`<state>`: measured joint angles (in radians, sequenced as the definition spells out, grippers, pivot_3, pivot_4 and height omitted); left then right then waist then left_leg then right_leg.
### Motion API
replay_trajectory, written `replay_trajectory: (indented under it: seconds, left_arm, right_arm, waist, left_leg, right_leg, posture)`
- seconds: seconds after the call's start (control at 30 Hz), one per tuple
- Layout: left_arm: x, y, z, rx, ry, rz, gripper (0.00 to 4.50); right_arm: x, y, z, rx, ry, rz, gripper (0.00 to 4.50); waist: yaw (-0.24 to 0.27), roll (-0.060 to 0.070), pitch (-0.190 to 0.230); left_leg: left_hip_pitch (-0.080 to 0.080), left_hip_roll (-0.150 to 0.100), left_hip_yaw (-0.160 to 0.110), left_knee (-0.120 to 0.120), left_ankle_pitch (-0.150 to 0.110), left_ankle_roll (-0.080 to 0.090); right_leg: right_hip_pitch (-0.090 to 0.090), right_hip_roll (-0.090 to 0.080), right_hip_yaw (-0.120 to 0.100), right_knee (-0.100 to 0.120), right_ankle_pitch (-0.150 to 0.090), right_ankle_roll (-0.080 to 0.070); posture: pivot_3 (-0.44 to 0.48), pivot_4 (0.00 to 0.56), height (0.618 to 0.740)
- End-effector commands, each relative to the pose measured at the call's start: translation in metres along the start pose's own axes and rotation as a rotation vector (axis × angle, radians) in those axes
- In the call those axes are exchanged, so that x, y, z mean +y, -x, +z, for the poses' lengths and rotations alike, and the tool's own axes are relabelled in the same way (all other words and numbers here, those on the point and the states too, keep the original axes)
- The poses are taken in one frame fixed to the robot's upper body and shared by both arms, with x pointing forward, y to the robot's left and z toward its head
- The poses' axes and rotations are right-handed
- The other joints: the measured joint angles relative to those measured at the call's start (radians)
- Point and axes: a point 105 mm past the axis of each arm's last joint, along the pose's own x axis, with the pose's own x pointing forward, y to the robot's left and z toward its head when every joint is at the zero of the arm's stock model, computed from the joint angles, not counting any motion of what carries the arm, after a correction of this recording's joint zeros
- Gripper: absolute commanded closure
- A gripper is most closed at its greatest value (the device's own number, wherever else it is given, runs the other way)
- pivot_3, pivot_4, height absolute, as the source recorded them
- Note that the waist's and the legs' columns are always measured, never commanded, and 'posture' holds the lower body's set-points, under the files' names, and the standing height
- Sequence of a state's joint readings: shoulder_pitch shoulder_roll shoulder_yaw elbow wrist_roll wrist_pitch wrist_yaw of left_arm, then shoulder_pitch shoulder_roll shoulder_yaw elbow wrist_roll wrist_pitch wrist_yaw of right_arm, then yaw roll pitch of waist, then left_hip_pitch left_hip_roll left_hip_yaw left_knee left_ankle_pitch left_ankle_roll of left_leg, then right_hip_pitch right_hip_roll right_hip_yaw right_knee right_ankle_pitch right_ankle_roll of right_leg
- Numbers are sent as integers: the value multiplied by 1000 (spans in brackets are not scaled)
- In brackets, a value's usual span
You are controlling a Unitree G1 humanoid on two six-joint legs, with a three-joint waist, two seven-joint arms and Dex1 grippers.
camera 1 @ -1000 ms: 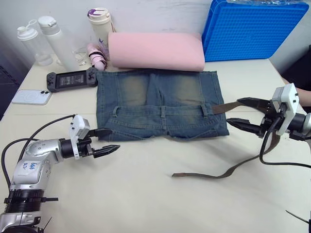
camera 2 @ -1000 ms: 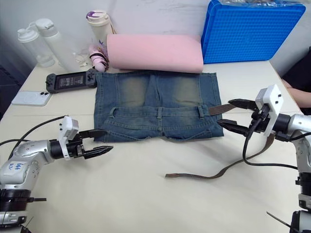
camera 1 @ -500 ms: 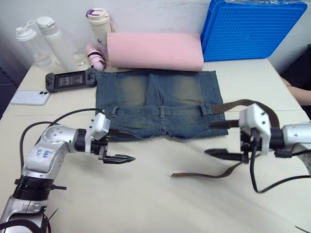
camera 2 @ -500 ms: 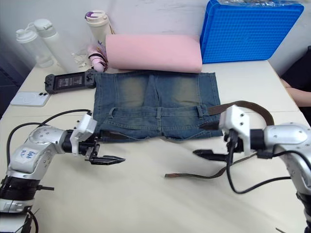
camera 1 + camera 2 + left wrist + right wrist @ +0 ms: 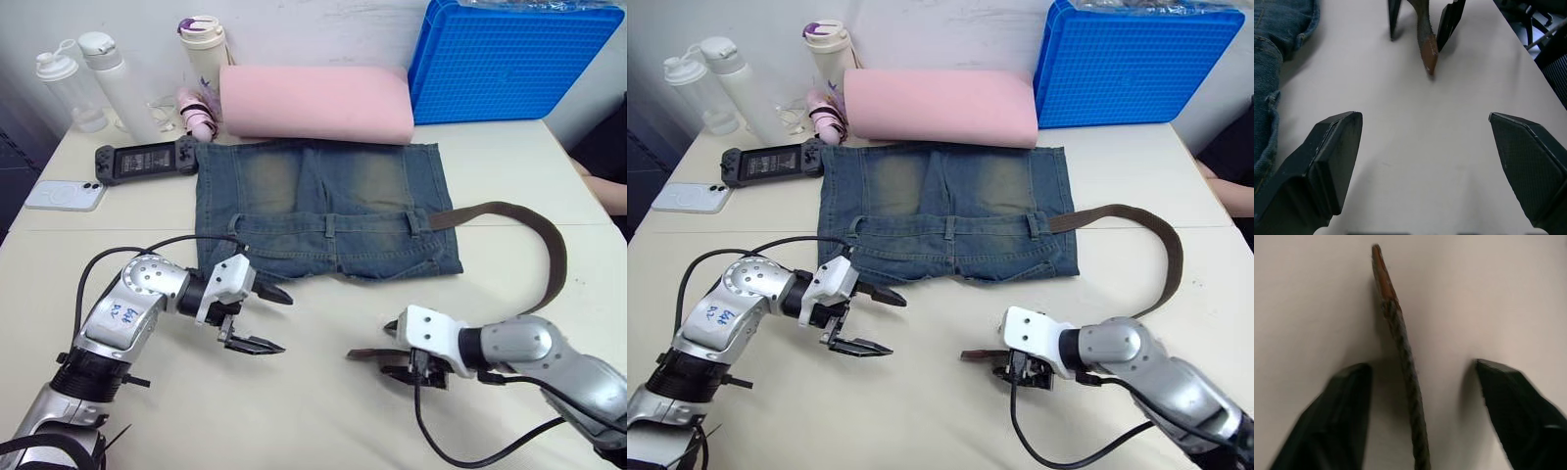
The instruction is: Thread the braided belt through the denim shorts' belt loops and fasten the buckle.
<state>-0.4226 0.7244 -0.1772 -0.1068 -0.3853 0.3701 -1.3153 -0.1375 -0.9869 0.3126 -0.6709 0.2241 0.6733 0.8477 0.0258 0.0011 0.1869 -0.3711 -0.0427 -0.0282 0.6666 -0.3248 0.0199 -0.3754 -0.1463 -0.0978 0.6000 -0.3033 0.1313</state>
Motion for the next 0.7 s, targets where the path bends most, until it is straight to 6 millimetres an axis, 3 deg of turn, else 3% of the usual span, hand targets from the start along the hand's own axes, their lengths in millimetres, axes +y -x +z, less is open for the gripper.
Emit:
replay_trajectory:
  seconds: [0.03,0.17,0.3,0.4,0.7]
  left_arm:
    - [1,-2,6,2,-23,18,0]
    - [10,-4,22,-94,-2,56,0]
    - [20,-11,51,-259,28,74,0]
    - [22,-21,63,-331,82,43,0]
    - [28,-48,87,-425,106,-22,0]
  right_arm:
    - [-6,5,7,2,79,-30,2566]
    - [-20,22,22,-81,49,-41,4426]
    - [-41,45,48,-248,-53,-67,4474]
    - [-45,58,62,-310,-80,-37,4474]
    - [-48,69,70,-318,-90,-33,4474]
  waist:
    - [0,0,0]
    - [3,0,0]
    - [3,0,0]
    - [1,0,0]
    - [1,-1,0]
  left_leg:
    - [0,0,0,0,0,0]
    - [0,0,0,0,0,0]
    - [-1,0,-1,2,0,0]
    - [0,0,-1,1,0,0]
    - [0,0,-1,1,0,0]
  right_leg:
    - [0,0,0,0,0,0]
    - [0,0,0,0,0,0]
    - [1,0,-1,0,0,0]
    - [1,0,-1,0,0,0]
    - [1,0,-1,1,0,0]
  posture:
    - [0,150,740]
    - [0,150,740]
    - [0,150,740]
    - [0,150,740]
    - [0,150,740]
